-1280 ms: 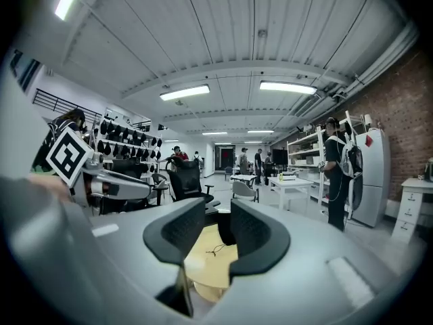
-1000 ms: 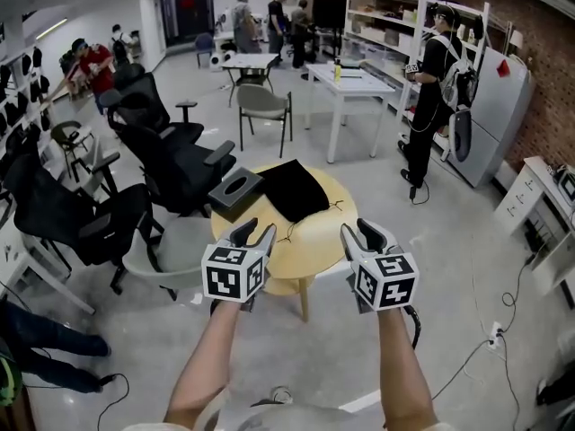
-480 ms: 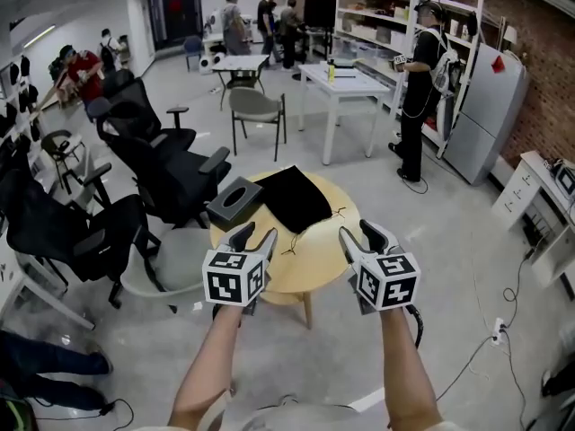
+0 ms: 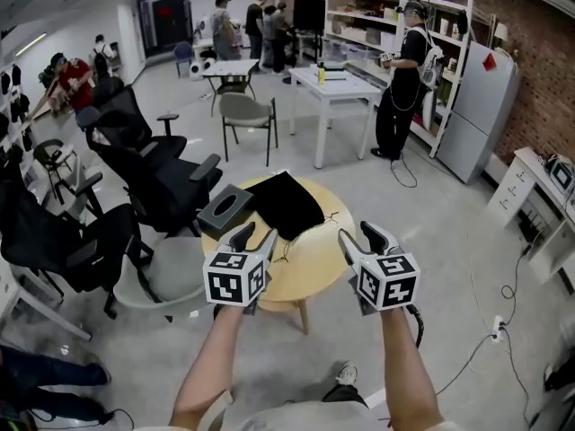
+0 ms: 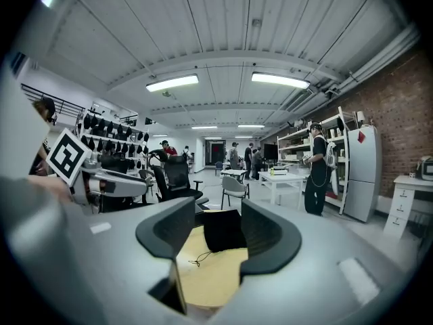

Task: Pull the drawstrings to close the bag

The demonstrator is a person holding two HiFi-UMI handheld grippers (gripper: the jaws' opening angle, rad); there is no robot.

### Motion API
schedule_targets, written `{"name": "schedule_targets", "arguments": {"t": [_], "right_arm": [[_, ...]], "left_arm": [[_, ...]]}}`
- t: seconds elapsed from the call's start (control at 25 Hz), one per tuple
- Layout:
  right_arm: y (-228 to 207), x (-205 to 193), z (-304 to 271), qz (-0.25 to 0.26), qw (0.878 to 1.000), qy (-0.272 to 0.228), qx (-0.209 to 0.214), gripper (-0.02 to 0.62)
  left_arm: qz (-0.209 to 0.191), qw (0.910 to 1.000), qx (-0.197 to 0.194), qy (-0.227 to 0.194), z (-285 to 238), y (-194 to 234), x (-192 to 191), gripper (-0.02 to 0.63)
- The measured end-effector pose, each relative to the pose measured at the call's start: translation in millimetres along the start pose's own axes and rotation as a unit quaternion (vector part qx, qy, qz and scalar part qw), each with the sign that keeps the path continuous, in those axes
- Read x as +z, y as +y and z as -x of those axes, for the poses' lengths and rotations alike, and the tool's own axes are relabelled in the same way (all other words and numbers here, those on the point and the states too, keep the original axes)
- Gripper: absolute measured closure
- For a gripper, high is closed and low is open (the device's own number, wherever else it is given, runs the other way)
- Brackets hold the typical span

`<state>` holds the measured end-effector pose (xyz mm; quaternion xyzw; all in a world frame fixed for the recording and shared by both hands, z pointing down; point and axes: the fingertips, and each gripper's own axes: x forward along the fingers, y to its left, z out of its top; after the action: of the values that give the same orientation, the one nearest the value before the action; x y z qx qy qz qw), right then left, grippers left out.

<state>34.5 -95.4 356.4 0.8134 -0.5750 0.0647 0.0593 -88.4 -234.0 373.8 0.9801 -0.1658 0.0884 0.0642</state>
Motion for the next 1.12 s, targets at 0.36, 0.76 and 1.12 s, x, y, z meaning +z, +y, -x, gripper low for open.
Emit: {"name": "schedule_targets", "arguments": {"t": [0.36, 0.76, 1.12], "right_arm": [[-55.8, -5.2, -33.0, 0.001, 1.000, -0.001, 0.016, 0.378], [-145.5, -0.7, -102.2, 0.007, 0.997, 0.009, 0.074, 0.379], [-188.8, 18.7, -156.8, 0.007, 0.989, 0.004, 0.145, 0.378]], "left_arm": [[-0.002, 0.9998, 0.020, -0.002, -57.6, -8.4, 5.5, 0.410], [0.004, 0.9972, 0.075, 0.006, -145.4, -22.9, 19.5, 0.410], [0.011, 0.9892, 0.146, 0.009, -189.9, -22.4, 42.0, 0.410]]}}
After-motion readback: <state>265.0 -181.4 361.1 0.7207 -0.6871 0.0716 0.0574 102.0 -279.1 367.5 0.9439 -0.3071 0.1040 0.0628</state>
